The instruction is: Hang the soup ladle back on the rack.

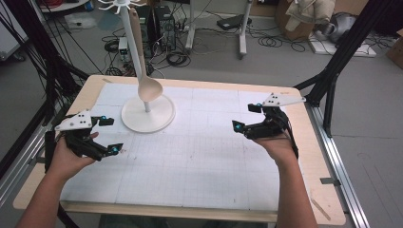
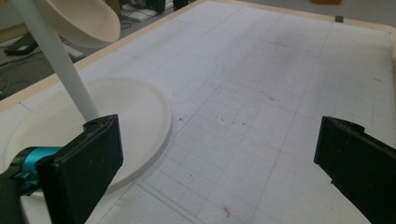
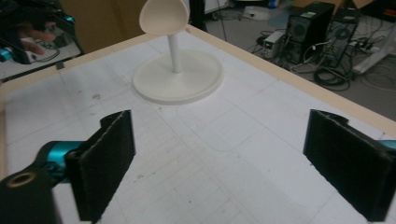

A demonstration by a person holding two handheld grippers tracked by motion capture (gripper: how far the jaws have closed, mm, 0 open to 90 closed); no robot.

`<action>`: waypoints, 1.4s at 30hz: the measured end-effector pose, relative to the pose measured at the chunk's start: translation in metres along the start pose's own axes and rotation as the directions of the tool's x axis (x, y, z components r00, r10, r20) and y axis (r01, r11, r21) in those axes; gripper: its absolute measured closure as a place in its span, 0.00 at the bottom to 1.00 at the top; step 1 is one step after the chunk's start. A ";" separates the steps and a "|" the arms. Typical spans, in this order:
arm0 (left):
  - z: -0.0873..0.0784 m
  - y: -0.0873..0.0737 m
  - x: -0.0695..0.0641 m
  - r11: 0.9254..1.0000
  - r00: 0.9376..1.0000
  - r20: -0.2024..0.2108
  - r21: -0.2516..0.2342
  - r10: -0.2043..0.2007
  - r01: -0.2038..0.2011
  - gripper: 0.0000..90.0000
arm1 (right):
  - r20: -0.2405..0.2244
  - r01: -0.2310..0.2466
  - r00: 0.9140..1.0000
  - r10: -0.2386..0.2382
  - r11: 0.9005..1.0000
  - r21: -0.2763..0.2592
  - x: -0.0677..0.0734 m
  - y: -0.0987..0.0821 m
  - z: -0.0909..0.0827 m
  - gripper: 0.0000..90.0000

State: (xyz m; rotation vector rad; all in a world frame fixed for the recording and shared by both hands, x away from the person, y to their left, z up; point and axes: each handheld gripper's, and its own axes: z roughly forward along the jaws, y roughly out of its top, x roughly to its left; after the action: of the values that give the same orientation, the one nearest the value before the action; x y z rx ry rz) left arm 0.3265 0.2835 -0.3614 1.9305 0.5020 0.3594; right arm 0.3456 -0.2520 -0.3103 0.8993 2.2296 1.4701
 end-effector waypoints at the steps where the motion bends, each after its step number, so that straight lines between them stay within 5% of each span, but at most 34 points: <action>1: 0.000 0.000 0.000 1.000 1.000 0.001 -0.004 -0.004 0.004 0.02 | 0.014 -0.013 1.000 0.013 1.000 -0.001 0.000 -0.004 -0.001 0.02; 14: 0.001 -0.007 0.005 0.999 1.000 0.001 -0.018 -0.027 0.027 0.02 | 0.041 -0.065 0.997 0.066 0.998 -0.011 -0.002 -0.041 0.000 0.00; 42: 0.003 -0.008 0.005 0.998 0.999 0.005 -0.037 -0.040 0.040 0.02 | 0.036 -0.068 0.997 0.067 0.997 0.027 0.002 -0.041 0.007 0.00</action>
State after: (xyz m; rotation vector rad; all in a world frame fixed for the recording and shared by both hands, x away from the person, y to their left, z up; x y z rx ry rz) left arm 0.3310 0.2865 -0.3702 1.8822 0.5273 0.3367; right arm 0.3349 -0.2568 -0.3505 1.0108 2.2209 1.4438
